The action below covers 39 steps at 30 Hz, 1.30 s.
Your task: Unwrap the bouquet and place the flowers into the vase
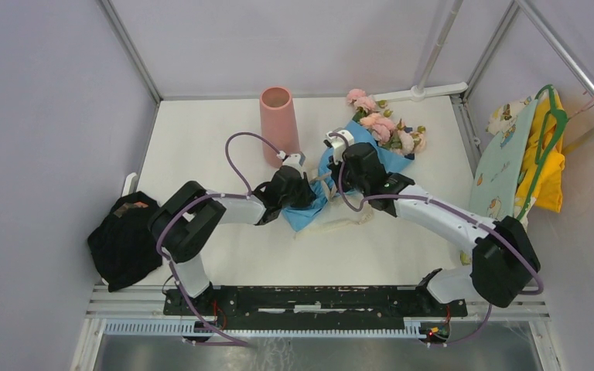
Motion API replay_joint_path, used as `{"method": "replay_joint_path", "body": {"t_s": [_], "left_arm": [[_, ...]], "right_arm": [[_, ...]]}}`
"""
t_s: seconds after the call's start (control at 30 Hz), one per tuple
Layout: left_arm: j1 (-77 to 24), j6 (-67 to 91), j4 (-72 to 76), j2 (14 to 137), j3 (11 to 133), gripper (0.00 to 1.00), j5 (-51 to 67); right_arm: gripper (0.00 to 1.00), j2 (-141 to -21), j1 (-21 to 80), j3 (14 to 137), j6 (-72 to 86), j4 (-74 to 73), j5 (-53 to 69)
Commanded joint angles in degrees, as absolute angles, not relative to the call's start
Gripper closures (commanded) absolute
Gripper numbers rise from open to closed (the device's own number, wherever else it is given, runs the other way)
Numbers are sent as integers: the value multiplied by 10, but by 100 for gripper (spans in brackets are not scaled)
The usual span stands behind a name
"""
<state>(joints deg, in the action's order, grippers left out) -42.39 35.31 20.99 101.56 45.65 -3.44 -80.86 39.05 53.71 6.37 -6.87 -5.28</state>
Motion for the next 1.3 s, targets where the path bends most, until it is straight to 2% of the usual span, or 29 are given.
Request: {"method": "replay_joint_path", "body": {"t_s": [0.0,0.4,0.67,0.9,1.27], "left_arm": [[-425,365,167,1056,452,85,-27],[-425,367,174,1070,456,85,-22],[-425,370,182,1073,456,85,-13],[-427,370,183,1070,456,85,-16],[-432,370,183,1070,458,85,-21]], "right_arm": [[100,-750,390,580,45,-95,-107],[100,-580,389,746,15,-190,-288],[100,-440,388,823,5,-173,-387],[100,-356,388,841,-17,-142,-407],[100,-311,377,922,-60,-124,-434]]}}
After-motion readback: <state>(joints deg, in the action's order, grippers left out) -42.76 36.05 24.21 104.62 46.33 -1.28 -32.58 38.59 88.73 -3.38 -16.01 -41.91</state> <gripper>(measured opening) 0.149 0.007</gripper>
